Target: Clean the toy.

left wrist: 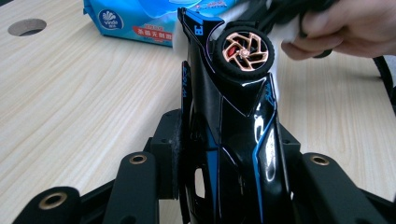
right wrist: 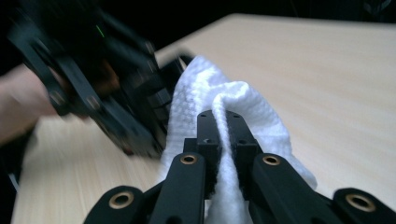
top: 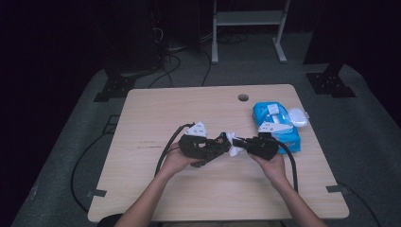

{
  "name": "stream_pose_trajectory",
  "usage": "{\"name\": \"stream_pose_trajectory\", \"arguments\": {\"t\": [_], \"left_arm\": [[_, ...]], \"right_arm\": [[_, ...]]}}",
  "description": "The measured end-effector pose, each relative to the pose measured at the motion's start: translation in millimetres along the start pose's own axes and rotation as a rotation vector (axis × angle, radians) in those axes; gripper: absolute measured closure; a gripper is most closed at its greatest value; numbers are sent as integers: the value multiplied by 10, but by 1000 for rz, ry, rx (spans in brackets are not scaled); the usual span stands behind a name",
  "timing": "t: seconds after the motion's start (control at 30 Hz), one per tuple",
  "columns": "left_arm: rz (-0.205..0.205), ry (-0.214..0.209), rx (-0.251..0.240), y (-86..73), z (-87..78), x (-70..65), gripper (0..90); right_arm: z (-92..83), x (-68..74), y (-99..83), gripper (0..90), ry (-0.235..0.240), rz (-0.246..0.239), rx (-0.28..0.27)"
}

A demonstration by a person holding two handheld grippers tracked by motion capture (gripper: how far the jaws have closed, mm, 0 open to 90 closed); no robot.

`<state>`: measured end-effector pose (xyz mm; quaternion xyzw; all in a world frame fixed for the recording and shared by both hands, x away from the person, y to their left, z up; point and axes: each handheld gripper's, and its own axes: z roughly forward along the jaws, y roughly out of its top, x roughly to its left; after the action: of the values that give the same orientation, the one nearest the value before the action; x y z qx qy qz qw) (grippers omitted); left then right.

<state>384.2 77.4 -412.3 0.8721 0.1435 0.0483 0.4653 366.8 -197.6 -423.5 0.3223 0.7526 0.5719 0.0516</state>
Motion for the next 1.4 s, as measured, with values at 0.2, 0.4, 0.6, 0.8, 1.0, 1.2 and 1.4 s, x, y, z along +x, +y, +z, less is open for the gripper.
{"name": "stream_pose_trajectory", "arguments": {"t": [0.2, 0.4, 0.6, 0.8, 1.0, 1.2, 1.4], "left_arm": [[7, -9, -13, 34, -6, -31, 567], [2, -18, -28, 45, -32, -24, 567], [-1, -28, -35, 43, -4, -23, 567], [-8, -38, -62, 67, -58, -15, 567], [-10, -23, -17, 18, -3, 42, 567], [-10, -26, 63, -27, 185, 156, 567], [-7, -5, 125, 3, 319, 321, 567]], "right_arm": [[-25, 29, 45, 851, 15, -4, -28], [29, -29, -99, 851, 3, 14, 47], [-76, 2, 2, 851, 7, 5, -11], [-28, -5, -86, 851, 11, 18, 17], [-37, -32, -99, 850, -2, 16, 39], [-174, -69, 18, 850, -27, 15, -10], [-178, -109, 10, 850, -43, 12, 2]]}}
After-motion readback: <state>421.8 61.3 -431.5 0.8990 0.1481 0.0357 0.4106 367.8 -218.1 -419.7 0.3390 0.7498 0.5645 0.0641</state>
